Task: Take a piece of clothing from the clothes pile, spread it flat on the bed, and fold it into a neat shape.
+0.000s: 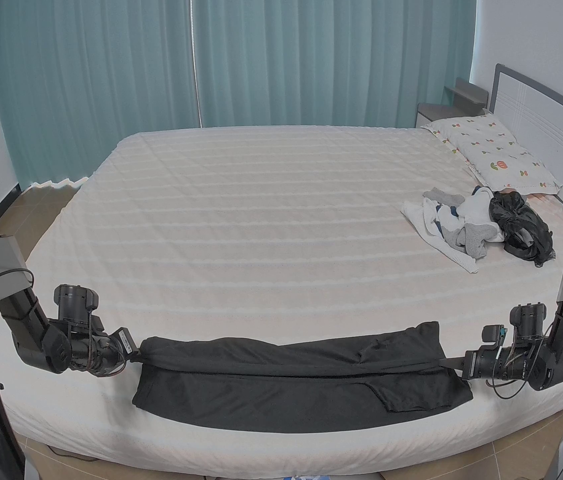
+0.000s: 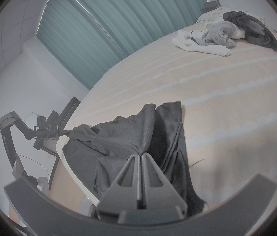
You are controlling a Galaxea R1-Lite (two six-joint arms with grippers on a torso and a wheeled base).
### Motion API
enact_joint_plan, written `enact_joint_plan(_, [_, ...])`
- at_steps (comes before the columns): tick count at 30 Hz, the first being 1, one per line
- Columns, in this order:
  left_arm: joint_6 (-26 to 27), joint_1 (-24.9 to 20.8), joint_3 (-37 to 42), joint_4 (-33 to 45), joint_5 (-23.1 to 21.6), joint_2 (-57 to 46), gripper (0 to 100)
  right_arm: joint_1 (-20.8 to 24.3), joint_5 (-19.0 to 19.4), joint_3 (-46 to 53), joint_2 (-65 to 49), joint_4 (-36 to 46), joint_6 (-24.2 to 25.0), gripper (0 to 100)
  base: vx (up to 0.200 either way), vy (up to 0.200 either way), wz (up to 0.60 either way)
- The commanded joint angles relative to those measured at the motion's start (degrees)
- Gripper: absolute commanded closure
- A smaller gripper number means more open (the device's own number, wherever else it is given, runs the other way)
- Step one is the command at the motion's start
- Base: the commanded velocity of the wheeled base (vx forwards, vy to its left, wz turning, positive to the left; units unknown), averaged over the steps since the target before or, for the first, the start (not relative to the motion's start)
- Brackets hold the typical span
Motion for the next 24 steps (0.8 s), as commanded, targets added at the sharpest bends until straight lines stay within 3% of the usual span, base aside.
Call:
enact_joint_plan(1, [0.7,0.5,4.4,-0.2,-1.7,-4.0,100,-0.5,0.5,1.3,0.4,0.0,-1.1,100,0.0,0.0,0.0])
enact_joint_plan(9, [5.2,0.3,6.6,-0.4,-1.8,-3.0,100,-1.0,0.5,1.3,0.7,0.0,-1.2,100,0.0,0.0,0.0])
enact_joint_plan(10, [5.2,0.1,6.9,-0.4,-1.8,-2.3,0,-1.0,0.5,1.3,0.9,0.0,-1.2,100,0.0,0.0,0.0])
enact_joint_plan(15, [5.3,-0.9,7.2,-0.5,-1.7,-1.5,0,-0.8,0.5,1.9,1.9,0.0,-1.5,100,0.0,0.0,0.0])
enact_joint_plan(16, [5.3,-0.9,7.0,-0.5,-1.6,-1.8,0,-0.6,0.5,2.4,2.0,0.0,-1.9,0,0.0,0.0,0.0])
enact_joint_plan(21, [3.8,-0.3,4.4,-0.5,-1.3,-2.9,0,-1.1,0.8,2.5,1.7,-1.9,-2.4,0,0.0,0.0,0.0])
enact_joint_plan(24, [0.1,0.0,0.6,-0.3,-1.2,-3.6,0,-1.7,1.0,2.8,0.8,-4.0,-0.7,0,0.0,0.0,0.0])
